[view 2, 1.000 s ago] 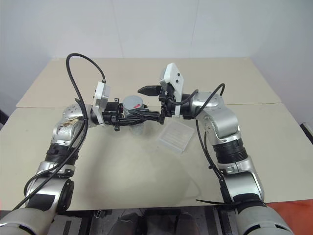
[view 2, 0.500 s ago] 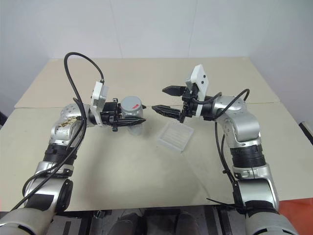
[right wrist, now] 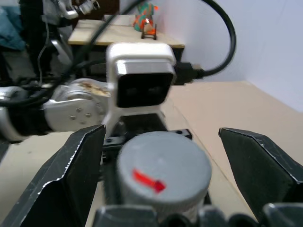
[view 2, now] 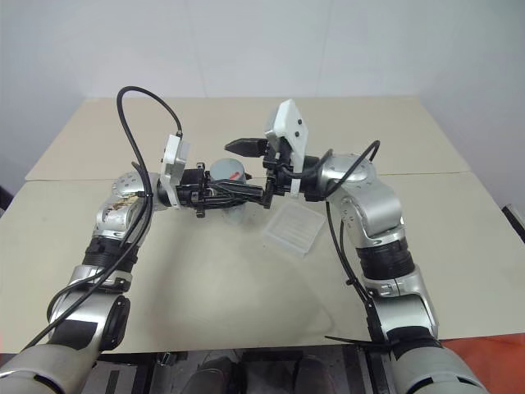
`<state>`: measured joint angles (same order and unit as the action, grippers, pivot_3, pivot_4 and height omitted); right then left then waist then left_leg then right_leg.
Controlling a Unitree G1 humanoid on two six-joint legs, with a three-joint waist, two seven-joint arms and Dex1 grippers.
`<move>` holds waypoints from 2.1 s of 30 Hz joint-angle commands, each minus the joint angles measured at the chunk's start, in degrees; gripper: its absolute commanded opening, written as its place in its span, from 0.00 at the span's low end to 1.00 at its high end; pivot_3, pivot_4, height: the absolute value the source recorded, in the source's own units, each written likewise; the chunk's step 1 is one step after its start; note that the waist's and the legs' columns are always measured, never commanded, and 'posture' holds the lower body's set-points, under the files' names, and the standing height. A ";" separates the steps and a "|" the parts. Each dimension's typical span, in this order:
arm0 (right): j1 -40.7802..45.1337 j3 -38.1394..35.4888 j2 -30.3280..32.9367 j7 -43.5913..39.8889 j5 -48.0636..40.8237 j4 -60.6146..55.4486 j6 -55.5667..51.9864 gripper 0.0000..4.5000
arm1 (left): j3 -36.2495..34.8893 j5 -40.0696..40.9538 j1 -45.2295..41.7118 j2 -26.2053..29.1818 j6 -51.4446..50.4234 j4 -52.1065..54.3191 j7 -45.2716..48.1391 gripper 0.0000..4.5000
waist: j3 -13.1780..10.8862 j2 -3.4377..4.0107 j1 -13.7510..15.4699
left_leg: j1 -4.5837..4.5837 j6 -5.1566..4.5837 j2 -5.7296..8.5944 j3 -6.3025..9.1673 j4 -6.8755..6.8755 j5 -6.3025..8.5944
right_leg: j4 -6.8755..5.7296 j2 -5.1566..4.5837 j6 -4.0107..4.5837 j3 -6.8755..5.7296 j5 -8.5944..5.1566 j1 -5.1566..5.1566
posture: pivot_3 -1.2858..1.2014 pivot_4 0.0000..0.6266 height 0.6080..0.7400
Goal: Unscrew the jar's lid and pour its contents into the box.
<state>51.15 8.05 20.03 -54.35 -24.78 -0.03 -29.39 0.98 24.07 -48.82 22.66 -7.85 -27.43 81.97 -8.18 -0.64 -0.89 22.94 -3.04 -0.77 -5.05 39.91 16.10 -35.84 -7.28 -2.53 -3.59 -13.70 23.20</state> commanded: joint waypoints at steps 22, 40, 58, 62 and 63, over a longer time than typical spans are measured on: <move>0.94 -4.03 3.44 0.93 1.02 3.37 1.17 0.99 | -0.88 0.86 -0.09 1.43 -0.13 2.70 0.05 0.47 | 0.00 0.00 -0.15 | -0.01 0.00 0.00 -0.01 0.00 0.00 | 0.00 0.00 0.00 -0.01 0.00 0.00 | 0.52 0.24 1.00; -1.94 -7.80 8.57 1.17 -1.12 3.14 2.14 0.99 | -1.09 0.80 0.12 1.97 -0.37 3.15 0.45 0.47 | 0.00 0.00 0.11 | 0.01 0.00 -0.01 -0.02 -0.01 0.00 | 0.02 -0.02 0.00 -0.02 0.00 -0.01 | 0.52 0.24 1.00; -1.07 -4.32 3.91 0.04 -3.90 -5.32 -0.88 0.99 | -0.74 -0.01 -1.08 0.15 0.64 1.23 -0.03 0.47 | 0.00 0.00 -0.01 | 0.00 0.00 -0.01 -0.01 0.00 0.00 | 0.01 -0.02 0.00 -0.01 0.00 0.00 | 0.52 0.24 1.00; 0.39 -2.29 1.61 0.97 -2.38 -3.75 -0.31 0.99 | -0.77 0.14 -0.88 0.12 0.69 1.49 -0.10 0.47 | 0.00 0.00 -0.01 | 0.00 0.00 0.00 -0.01 0.00 0.00 | 0.01 -0.02 0.00 -0.02 0.00 0.00 | 0.52 0.24 1.00; 0.78 -1.96 1.14 1.23 -1.99 -3.14 -0.12 0.99 | -0.76 0.16 -0.76 0.17 0.68 1.62 -0.09 0.47 | 0.00 0.00 -0.03 | 0.00 0.00 0.00 -0.01 0.00 0.00 | 0.01 -0.02 0.00 -0.02 0.00 0.00 | 0.52 0.24 1.00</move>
<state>49.87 6.41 21.43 -53.84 -27.14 -2.62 -30.39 0.71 23.93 -48.55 22.71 -7.89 -26.95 81.94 -8.18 -0.64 -0.92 22.94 -3.04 -0.77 -5.07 39.91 16.10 -35.84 -7.29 -2.53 -3.60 -13.70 23.20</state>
